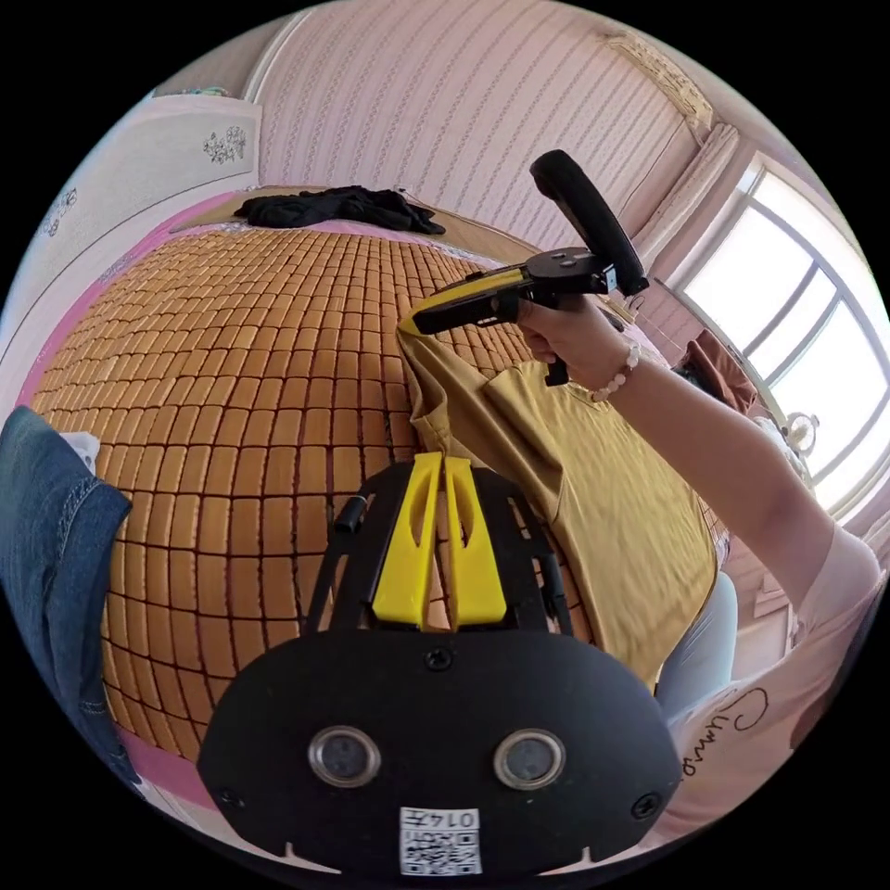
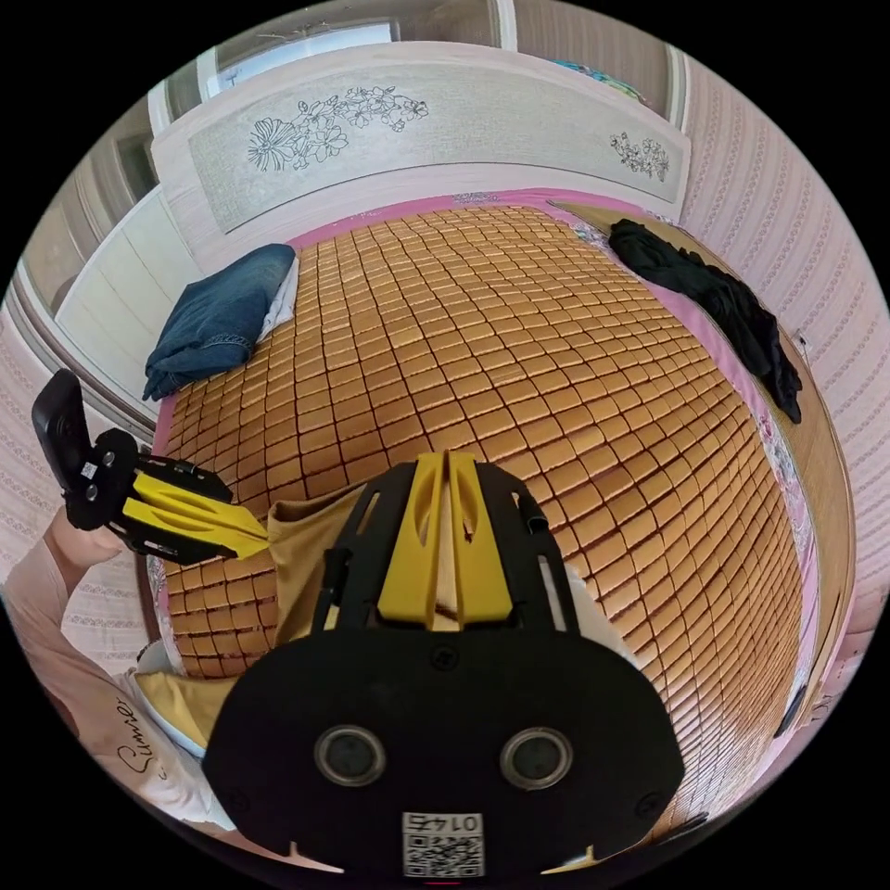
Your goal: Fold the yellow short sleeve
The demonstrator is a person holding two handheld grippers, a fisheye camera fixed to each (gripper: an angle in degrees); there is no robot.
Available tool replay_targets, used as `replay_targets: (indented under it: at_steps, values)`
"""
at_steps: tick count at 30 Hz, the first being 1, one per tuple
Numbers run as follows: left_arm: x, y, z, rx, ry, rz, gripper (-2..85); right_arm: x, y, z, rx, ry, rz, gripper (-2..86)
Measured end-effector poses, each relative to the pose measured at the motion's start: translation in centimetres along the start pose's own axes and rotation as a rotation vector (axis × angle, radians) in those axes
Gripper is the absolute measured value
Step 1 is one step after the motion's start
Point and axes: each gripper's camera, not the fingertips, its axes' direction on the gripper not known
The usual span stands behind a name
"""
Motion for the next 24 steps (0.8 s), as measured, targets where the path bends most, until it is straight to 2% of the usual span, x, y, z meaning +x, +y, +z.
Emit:
replay_targets:
  at_steps: [8,12,15,17,19,20,24]
  values:
    - [-1.2,1.5,0.1,-0.052,-0.065,-0.078,-0.6,-4.1,-4.5,3.1,-0.031,-0.033,-0.023,1.9]
    - [0.1,2.2,-0.6,-0.066,-0.100,-0.046,1.8,-3.8,-3.7,-0.7,0.043,-0.035,-0.013,8.7]
    - [2.8,2.0,-2.4,-0.021,-0.174,0.049,3.5,-0.6,1.1,-7.3,0.152,-0.041,0.021,8.9]
    - [6.0,0.1,-2.6,0.012,-0.210,0.160,3.9,2.0,5.5,-10.8,0.138,0.048,0.062,8.6]
    - [8.6,-2.4,-1.2,0.012,-0.192,0.227,4.6,5.7,12.2,-13.6,0.072,0.252,0.168,7.9]
    - [10.4,-4.3,0.2,0.006,-0.164,0.258,5.0,6.7,13.9,-14.0,0.049,0.291,0.204,7.8]
    - [16.3,-10.3,6.4,-0.016,-0.141,0.341,6.5,12.1,23.1,-14.0,-0.130,0.301,0.416,8.6]
